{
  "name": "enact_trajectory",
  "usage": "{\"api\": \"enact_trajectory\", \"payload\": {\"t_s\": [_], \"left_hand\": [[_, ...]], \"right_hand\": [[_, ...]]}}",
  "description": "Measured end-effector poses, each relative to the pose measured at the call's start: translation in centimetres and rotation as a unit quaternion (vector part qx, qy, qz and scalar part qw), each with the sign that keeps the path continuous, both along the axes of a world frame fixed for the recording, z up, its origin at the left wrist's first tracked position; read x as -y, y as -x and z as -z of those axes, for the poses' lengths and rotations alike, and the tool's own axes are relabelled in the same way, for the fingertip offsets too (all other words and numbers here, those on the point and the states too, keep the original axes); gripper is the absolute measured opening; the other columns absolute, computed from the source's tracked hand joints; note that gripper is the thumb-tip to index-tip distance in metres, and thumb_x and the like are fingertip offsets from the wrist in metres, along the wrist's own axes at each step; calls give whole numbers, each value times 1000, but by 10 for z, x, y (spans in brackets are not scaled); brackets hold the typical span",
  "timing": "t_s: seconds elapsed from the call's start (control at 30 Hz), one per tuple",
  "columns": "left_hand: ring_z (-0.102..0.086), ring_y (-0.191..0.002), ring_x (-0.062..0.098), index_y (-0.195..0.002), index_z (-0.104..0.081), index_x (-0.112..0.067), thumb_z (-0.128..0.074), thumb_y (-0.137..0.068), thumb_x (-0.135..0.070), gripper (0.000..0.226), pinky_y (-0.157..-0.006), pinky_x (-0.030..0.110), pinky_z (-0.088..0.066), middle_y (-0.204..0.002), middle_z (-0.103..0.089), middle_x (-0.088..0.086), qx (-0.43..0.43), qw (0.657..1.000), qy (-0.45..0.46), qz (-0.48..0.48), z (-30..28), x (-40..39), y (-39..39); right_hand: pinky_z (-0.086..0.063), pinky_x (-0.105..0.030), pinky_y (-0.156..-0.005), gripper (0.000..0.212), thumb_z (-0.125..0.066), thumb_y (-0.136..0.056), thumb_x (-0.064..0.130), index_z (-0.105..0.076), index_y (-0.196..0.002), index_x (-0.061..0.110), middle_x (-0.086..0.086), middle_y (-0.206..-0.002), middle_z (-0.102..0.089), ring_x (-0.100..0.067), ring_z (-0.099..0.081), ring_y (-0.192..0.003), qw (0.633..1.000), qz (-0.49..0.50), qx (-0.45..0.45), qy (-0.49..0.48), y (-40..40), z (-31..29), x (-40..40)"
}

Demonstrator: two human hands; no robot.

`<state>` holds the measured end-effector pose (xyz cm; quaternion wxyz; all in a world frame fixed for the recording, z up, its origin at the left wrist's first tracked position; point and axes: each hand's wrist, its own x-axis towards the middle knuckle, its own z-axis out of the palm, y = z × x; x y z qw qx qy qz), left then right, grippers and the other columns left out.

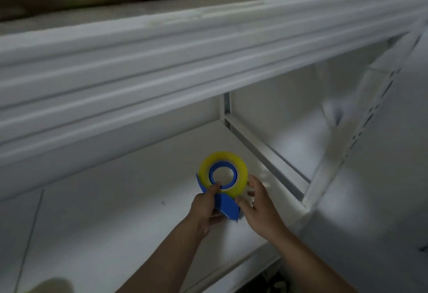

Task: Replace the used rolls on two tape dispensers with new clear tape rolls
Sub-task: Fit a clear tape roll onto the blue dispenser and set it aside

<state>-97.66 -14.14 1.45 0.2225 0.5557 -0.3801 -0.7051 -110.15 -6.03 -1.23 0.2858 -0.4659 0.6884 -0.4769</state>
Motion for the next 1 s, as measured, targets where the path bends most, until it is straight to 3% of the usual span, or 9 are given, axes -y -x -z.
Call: {"api": "enact_trajectory", "payload": {"t_s": [0.17, 0.37, 0.53, 0.63, 0.77, 0.83, 0.93, 1.0], "left_hand": [[-70, -90, 34, -114, -60, -5, -66, -88, -40, 45, -80, 47, -59, -100, -71, 16, 31, 998, -3, -46, 7, 10, 27], [-71, -85, 35, -112, -60, -1, -75, -78, -39, 53, -72, 47, -61, -98, -70, 19, 66, 996, -2, -61, 14, 23, 51], [-70, -84, 32, -97, -61, -1, -78, -76, -35, 44, -64, 38, -61, -96, -69, 20, 95, 994, 15, -52, 11, 25, 75], [-68, -78, 29, -87, -59, -4, -75, -79, -36, 37, -58, 35, -59, -87, -68, 17, 114, 992, 24, -42, 12, 23, 89], [-59, -58, 22, -86, -58, -2, -72, -82, -36, 36, -48, 29, -52, -66, -58, 11, 132, 990, 36, -31, 10, 21, 103], [-56, -53, 22, -85, -58, -2, -71, -83, -37, 38, -47, 29, -50, -61, -55, 10, 144, 988, 45, -24, 10, 19, 107], [-59, -56, 26, -85, -61, 0, -70, -83, -42, 42, -54, 34, -57, -63, -58, 13, 168, 984, 60, -17, 11, 15, 113], [-59, -55, 27, -81, -61, -1, -70, -82, -43, 44, -64, 39, -60, -61, -58, 13, 181, 981, 69, -18, 13, 13, 115]], "right_hand": [[-42, -35, -102, 66, -60, -89, 32, -24, -144, 30, 7, -145, -36, -11, -42, -127, 999, -30, 14, -28, 26, 13, 11], [-43, -23, -85, 65, -60, -90, 26, -24, -144, 25, 6, -138, -41, -7, -47, -112, 998, -35, 23, -38, 49, 14, 17], [-54, -36, -67, 47, -59, -86, 18, -39, -129, 25, 1, -101, -55, -14, -62, -77, 999, -12, 13, -31, 66, 4, 19], [-52, -34, -59, 33, -60, -82, 13, -48, -111, 23, 1, -80, -60, -16, -60, -65, 1000, 2, 2, -15, 76, 4, 19], [-52, -29, -62, 40, -61, -78, 21, -47, -116, 23, 1, -91, -60, -8, -58, -73, 1000, 8, 5, -24, 84, 5, 16], [-44, -26, -68, 45, -60, -82, 19, -42, -123, 23, 4, -97, -51, -6, -49, -79, 1000, 7, 2, -29, 87, 2, 15], [-36, -22, -71, 50, -61, -83, 12, -41, -128, 20, 15, -91, -42, -5, -43, -79, 1000, 10, -7, -25, 94, -2, 14], [-39, -22, -74, 50, -63, -80, 14, -44, -126, 19, 13, -97, -47, -8, -49, -87, 1000, 10, -4, -21, 96, -2, 13]]}}
